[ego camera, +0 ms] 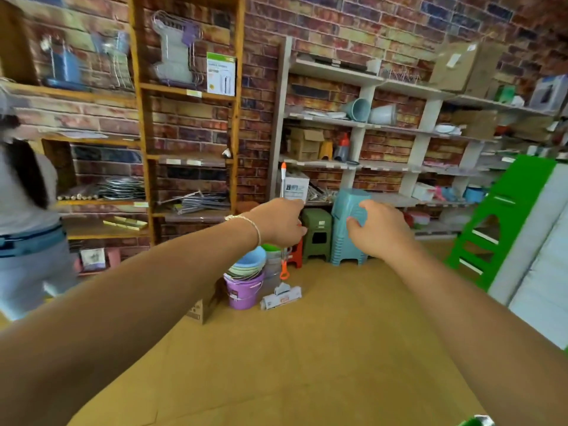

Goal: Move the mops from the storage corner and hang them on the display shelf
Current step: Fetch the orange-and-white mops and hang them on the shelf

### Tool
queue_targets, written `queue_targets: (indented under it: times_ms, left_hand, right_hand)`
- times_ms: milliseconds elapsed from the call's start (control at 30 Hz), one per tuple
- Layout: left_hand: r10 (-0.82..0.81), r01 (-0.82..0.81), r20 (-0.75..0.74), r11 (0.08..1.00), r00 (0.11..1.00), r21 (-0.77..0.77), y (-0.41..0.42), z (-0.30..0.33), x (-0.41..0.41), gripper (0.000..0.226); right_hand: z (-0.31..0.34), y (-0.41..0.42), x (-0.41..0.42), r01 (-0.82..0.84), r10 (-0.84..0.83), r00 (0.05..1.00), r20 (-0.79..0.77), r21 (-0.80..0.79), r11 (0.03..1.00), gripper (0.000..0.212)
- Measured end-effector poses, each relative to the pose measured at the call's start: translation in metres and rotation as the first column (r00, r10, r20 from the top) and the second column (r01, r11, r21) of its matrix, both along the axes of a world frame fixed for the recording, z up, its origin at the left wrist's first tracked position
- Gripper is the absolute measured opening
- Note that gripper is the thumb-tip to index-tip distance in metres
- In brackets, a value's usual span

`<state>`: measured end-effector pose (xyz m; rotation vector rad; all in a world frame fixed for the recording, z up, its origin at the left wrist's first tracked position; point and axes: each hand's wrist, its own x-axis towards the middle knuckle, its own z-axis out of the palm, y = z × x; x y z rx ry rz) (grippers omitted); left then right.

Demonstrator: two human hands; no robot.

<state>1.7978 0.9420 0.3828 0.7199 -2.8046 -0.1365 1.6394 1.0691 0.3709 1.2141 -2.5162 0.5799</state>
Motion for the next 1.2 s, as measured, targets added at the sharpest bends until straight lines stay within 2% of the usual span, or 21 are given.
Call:
queue_targets:
  times_ms: [167, 333, 467, 733, 933, 1200]
  left_hand:
    - [0.039, -0.04, -0.049, 0.999, 0.998, -0.022, -0.061, 0.01, -0.046, 0.053]
    - [0.033, -0.035, -0.037, 0.999, 0.999, -0.041, -0.114, 0.003, -0.087, 0.053]
    - [0.019, -0.019, -0.014, 1.0, 1.0, -0.01, -0.164, -0.012, -0.116, 0.045]
    - [-0.001, 0.001, 0.01, 0.999, 1.0, 0.036, -0.292, -0.037, -0.174, 0.047]
    - [-0.058, 0.054, 0.03, 0.991, 0.998, 0.124, -0.409, -0.021, -0.231, 0.048]
    - [-0.127, 0.126, 0.022, 0.991, 0.992, 0.052, -0.508, -0.018, -0.303, 0.057]
  right_hand:
    - [0.01, -0.065, -0.052, -0.043, 0.043, 0.999, 0.02, -0.006, 0.999, 0.055]
    - [0.003, -0.121, -0.089, -0.046, 0.046, 0.999, 0.003, 0.003, 0.999, 0.054]
    - [-0.004, -0.165, -0.116, -0.049, 0.049, 0.998, 0.036, 0.011, 0.999, 0.057]
    - [-0.021, -0.271, -0.17, -0.02, 0.016, 0.999, 0.051, 0.078, 0.997, 0.061]
    - [-0.01, -0.366, -0.217, 0.028, -0.037, 0.996, 0.075, 0.118, 0.993, 0.064]
    - [-0.003, -0.451, -0.284, 0.077, -0.085, 0.993, 0.086, 0.09, 0.993, 0.068]
